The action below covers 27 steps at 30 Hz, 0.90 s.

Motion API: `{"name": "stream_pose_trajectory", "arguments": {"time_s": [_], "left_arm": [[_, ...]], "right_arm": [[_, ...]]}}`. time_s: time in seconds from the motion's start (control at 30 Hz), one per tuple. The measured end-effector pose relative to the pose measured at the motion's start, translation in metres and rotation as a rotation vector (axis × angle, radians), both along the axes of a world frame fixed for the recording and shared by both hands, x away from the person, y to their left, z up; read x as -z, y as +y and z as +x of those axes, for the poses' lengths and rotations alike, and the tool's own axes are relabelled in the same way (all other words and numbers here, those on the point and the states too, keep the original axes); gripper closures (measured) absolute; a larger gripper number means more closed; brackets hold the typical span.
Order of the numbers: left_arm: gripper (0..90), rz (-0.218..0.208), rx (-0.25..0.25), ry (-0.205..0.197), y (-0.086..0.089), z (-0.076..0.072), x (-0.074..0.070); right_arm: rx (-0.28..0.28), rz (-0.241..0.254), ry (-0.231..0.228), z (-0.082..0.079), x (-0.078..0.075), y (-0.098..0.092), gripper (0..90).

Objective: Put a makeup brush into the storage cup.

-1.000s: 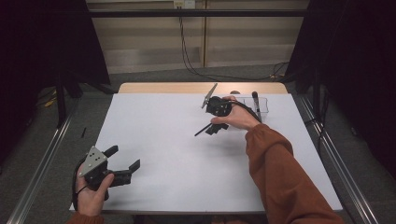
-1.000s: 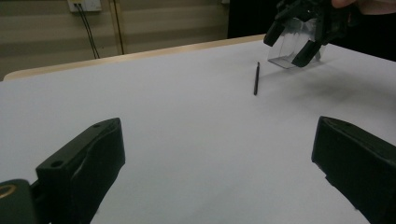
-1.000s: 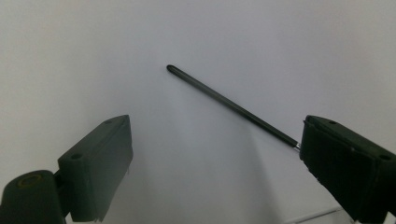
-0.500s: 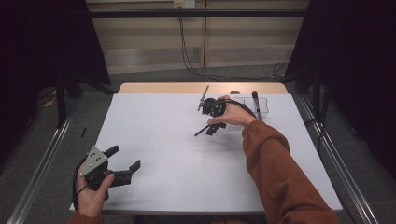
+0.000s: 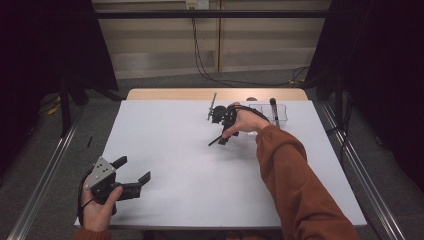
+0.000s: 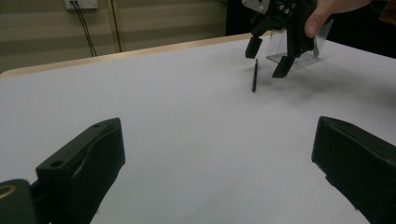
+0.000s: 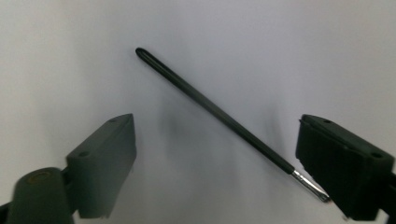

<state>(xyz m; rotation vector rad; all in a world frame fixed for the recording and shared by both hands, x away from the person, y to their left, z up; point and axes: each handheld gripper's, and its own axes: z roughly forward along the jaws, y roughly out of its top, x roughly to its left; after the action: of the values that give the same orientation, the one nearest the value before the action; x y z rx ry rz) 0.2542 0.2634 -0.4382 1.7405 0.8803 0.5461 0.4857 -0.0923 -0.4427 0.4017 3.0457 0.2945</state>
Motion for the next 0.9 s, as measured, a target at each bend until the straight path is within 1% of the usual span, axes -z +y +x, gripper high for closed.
{"name": "stream_pose_trajectory", "arguments": {"time_s": [0.03,0.1,0.13,0.17,0.23,0.27,0.3,0.4,0.43,0.53,0.57,0.67,0.8,0.9], "left_arm": [[2.5,-0.001,0.001,0.000,0.000,0.000,0.000],[2.5,0.003,0.004,-0.002,0.000,0.000,0.000],[2.5,0.003,0.004,-0.001,0.000,0.000,0.000],[2.5,0.003,0.004,-0.001,0.000,0.000,0.000],[2.5,0.004,0.005,-0.001,0.000,0.000,0.000],[2.5,0.003,0.006,0.000,0.000,0.000,0.000],[2.5,0.005,0.006,0.001,0.000,0.000,0.000],[2.5,0.007,0.008,0.000,0.000,0.000,0.000],[2.5,0.007,0.009,0.000,-0.001,0.000,0.000],[2.5,0.006,0.010,0.002,-0.001,0.000,0.000],[2.5,0.004,0.009,0.003,-0.001,0.000,0.000],[2.4,0.006,0.011,0.002,-0.001,0.000,0.000],[2.5,0.009,0.014,0.002,-0.001,0.000,0.000],[2.4,0.007,0.014,0.002,-0.001,0.000,0.000]], "right_arm": [[0.001,-0.004,0.002,0.001,0.001,0.000,16.1],[-0.004,-0.014,0.008,0.002,0.004,0.000,20.9],[-0.002,-0.020,0.006,0.003,0.006,0.000,21.9],[0.001,-0.016,0.005,0.003,0.007,0.000,23.4],[0.005,-0.032,0.008,0.005,0.009,0.000,26.0],[0.009,-0.024,0.007,0.005,0.011,0.000,27.5],[0.007,-0.038,0.009,0.006,0.012,0.000,28.4],[0.013,-0.018,0.020,0.007,0.013,-0.001,31.9],[0.018,-0.021,0.032,0.007,0.012,-0.001,33.2],[0.028,-0.019,0.049,0.009,0.012,-0.003,34.4],[0.042,-0.017,0.054,0.008,0.012,-0.003,34.6],[0.040,-0.004,0.056,0.009,0.013,-0.004,36.7],[0.043,-0.004,0.064,0.009,0.011,-0.004,45.6],[0.041,-0.007,0.060,0.009,0.011,-0.004,47.7]]}}
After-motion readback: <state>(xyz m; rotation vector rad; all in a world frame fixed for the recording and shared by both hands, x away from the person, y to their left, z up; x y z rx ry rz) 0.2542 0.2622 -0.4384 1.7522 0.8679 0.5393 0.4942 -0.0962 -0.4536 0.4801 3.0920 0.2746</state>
